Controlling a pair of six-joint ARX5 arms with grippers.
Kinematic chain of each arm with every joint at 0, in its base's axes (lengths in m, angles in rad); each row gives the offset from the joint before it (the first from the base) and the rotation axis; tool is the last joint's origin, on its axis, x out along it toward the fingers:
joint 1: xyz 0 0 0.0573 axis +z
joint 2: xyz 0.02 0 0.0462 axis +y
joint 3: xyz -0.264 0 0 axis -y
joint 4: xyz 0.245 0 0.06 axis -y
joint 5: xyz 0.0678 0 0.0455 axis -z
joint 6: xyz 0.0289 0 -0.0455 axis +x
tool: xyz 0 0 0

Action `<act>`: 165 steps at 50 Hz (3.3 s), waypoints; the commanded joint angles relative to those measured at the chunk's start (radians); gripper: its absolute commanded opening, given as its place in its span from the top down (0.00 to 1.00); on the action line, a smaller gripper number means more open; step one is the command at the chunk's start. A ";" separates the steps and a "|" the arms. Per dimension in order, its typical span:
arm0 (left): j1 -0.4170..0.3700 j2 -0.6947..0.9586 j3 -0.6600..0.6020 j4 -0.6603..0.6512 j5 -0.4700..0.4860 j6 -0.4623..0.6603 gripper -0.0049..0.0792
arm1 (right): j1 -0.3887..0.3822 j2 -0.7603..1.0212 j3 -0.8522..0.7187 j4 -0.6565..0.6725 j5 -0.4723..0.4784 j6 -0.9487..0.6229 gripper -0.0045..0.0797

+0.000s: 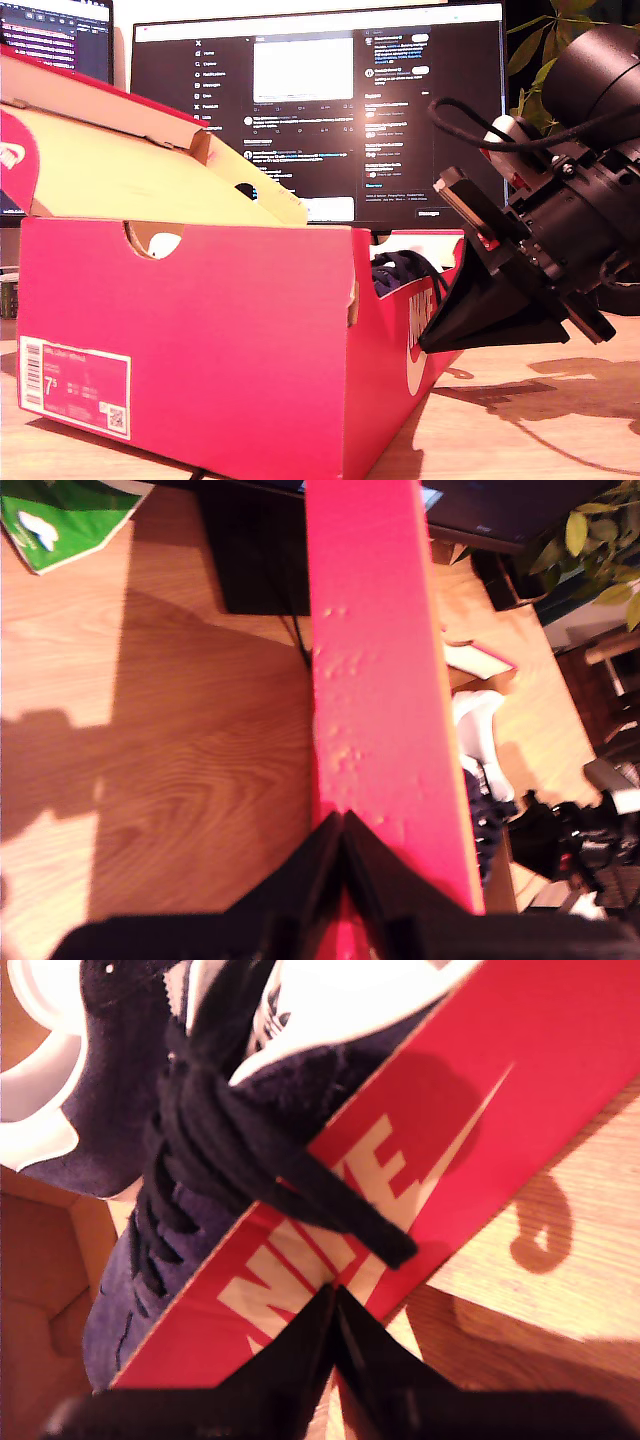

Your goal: Close the red shoebox by pushing the lid with your left arm and holding the box in place with your right arm

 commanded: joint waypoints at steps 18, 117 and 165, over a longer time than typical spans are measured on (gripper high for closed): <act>-0.214 -0.018 -0.040 -0.041 0.019 -0.044 0.96 | 0.024 0.006 0.047 0.037 -0.043 -0.028 0.96; -0.373 -0.130 -0.040 0.137 -0.147 -0.031 0.96 | 0.003 -0.192 0.077 -0.188 -0.050 -0.108 0.96; -0.122 -0.183 -0.041 0.322 -0.270 -0.016 0.96 | -0.246 -0.578 0.077 -0.256 0.318 -0.291 0.96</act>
